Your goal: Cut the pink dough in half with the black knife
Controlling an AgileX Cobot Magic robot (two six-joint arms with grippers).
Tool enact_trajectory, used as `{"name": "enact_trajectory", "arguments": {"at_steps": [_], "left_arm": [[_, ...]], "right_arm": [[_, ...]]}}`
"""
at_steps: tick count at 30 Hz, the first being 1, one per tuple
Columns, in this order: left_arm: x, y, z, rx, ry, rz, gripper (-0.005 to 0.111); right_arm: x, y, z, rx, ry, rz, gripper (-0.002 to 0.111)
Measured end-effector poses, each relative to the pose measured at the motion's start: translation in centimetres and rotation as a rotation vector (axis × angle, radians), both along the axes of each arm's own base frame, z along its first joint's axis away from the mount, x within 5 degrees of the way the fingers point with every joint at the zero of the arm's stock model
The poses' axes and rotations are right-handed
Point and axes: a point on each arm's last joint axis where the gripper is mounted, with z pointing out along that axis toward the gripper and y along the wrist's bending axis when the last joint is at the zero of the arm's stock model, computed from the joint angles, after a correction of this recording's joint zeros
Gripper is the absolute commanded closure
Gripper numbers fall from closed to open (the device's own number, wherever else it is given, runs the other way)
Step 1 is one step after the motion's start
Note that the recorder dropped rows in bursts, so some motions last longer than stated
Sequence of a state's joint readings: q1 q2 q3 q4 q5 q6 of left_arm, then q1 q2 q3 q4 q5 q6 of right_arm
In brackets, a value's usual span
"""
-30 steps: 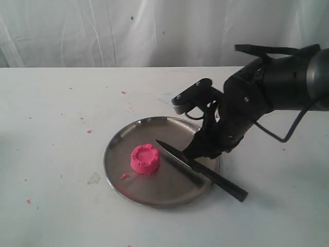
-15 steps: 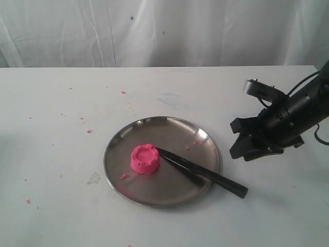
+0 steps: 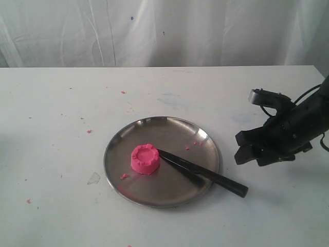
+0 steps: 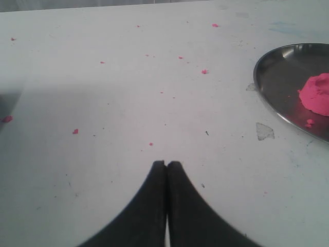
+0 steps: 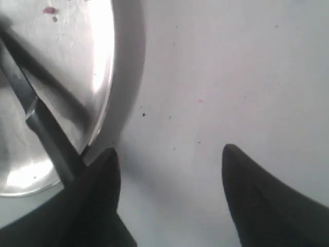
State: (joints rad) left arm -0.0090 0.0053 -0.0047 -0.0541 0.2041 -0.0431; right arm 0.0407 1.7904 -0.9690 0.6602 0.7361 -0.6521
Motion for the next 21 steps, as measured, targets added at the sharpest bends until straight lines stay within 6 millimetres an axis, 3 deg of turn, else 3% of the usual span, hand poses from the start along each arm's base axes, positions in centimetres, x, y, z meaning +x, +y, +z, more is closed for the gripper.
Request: {"name": "enact_trajectory", "arguments": {"at_steps": [7,11,21], "left_arm": [[0.0,0.0,0.0,0.0,0.0,0.0,0.107],[0.0,0.0,0.0,0.0,0.0,0.0,0.107],[0.0,0.0,0.0,0.0,0.0,0.0,0.107]], "right_arm": [[-0.4,1.7,-2.5,0.209,0.131,0.108,0.053],[-0.5,2.0,-3.5,0.245,0.172,0.124,0.053],[-1.1,2.4,-3.7,0.311,0.208,0.214,0.053]]}}
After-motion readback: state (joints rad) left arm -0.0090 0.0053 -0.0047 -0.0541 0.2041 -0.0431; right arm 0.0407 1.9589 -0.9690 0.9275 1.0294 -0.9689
